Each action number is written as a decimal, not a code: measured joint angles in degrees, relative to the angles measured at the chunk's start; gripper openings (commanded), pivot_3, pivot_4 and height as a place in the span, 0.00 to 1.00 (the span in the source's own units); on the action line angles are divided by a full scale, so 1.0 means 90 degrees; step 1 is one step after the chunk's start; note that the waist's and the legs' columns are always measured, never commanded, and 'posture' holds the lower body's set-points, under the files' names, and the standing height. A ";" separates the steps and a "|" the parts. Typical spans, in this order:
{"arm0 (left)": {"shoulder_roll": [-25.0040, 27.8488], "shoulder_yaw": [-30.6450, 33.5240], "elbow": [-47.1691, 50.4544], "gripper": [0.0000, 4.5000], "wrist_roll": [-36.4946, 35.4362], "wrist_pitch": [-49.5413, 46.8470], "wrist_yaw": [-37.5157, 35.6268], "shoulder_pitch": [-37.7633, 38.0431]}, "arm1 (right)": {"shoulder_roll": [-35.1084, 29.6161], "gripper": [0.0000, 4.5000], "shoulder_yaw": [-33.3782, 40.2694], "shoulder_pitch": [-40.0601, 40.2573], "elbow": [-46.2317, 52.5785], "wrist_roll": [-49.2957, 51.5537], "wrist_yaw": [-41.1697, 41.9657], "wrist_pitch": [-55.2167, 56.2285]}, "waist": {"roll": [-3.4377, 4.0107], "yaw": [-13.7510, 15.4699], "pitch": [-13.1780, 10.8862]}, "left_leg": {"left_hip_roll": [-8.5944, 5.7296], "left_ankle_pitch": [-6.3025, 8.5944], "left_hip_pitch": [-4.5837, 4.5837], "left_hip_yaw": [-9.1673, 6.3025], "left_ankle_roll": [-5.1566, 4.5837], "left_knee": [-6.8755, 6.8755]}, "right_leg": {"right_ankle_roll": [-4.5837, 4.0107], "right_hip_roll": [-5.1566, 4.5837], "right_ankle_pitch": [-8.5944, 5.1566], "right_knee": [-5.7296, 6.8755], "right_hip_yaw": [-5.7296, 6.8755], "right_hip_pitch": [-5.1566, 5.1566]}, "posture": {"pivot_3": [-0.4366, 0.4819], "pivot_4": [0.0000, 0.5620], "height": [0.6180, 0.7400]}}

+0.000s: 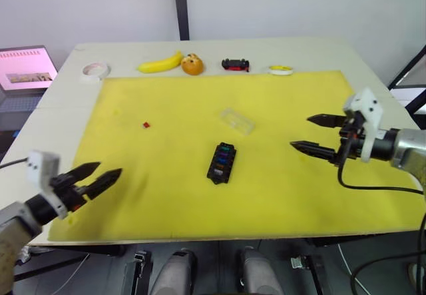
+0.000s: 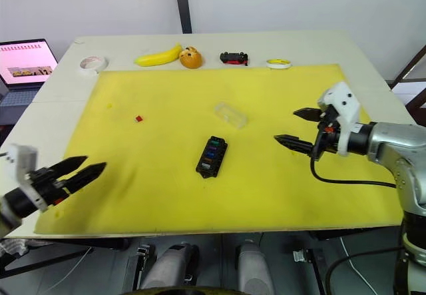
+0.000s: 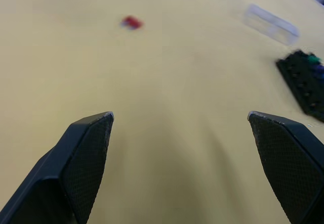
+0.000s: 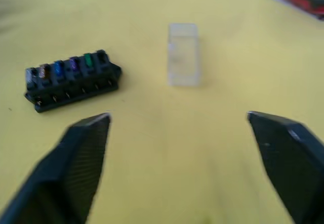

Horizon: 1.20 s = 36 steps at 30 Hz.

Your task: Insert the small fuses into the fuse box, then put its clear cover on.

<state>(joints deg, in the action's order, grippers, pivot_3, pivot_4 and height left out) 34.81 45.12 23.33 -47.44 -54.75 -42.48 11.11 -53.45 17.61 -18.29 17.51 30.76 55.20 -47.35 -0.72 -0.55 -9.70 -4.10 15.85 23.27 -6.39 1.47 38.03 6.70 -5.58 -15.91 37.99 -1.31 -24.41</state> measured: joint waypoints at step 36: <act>0.0930 -0.2930 -0.8060 1.00 0.0357 -0.2204 -0.0166 -0.6806 | 0.2113 0.99 -0.2232 -0.1260 0.1429 0.0855 -0.2026 -0.0396 | -0.0013 -0.0041 -0.0002 | -0.0010 -0.0027 0.0012 -0.0001 0.0049 0.0001 | 0.0002 0.0003 0.0001 0.0016 0.0002 -0.0025 | 0.48 0.27 1.00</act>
<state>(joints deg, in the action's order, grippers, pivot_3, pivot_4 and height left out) 43.17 18.75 -49.21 -44.23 -74.59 -43.97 -50.15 -34.43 -2.48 -29.64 30.37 38.45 36.97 -50.91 -0.83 -0.92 -9.73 -4.19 15.60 23.38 -6.40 1.91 38.04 6.71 -5.55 -15.90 38.13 -1.30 -24.63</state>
